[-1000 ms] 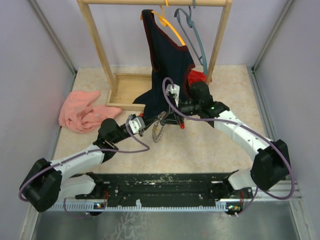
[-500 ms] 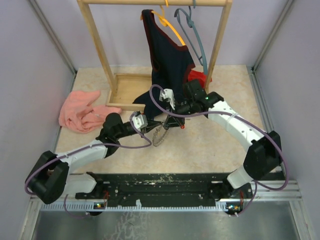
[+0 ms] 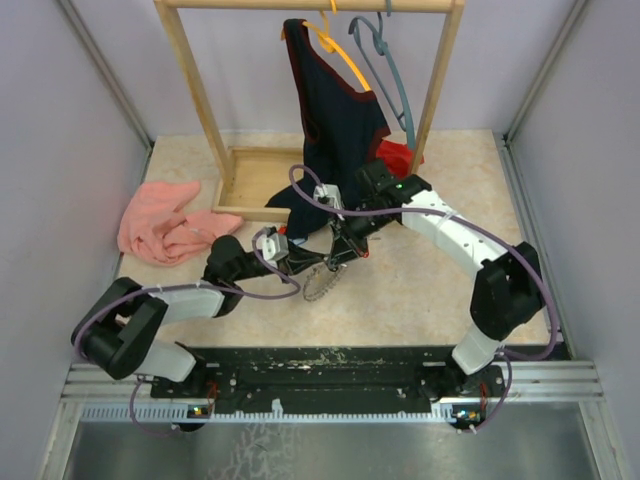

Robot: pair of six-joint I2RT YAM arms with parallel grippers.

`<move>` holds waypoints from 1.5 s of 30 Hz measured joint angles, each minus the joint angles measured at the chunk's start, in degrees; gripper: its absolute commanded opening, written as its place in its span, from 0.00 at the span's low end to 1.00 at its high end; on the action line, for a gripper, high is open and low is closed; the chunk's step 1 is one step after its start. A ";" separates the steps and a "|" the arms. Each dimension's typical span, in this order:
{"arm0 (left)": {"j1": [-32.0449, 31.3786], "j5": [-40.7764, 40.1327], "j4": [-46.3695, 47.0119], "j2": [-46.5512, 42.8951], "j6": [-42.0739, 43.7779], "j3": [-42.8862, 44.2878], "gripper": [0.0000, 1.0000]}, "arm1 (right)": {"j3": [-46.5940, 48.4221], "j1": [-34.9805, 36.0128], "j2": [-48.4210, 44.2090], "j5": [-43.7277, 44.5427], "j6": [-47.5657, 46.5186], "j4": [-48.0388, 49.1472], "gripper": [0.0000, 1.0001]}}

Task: Remove the keys from the keyring

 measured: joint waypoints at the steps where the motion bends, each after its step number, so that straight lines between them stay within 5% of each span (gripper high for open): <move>1: 0.15 0.48 1.51 0.63 -0.83 -0.24 0.00 | 0.07 0.00 0.31 -0.59 0.31 -0.33 0.00; 9: 0.90 2.71 12.26 5.07 -7.23 -2.82 0.00 | 1.81 0.00 4.61 -4.70 3.89 -2.58 0.01; 16: 1.36 2.95 23.19 9.92 -13.86 -5.31 0.00 | 1.81 -0.02 7.04 -8.13 8.33 -2.99 0.12; 45: 1.70 1.33 23.98 13.05 -23.32 -4.48 0.00 | 8.20 -0.02 11.65 -11.74 10.99 -7.85 0.43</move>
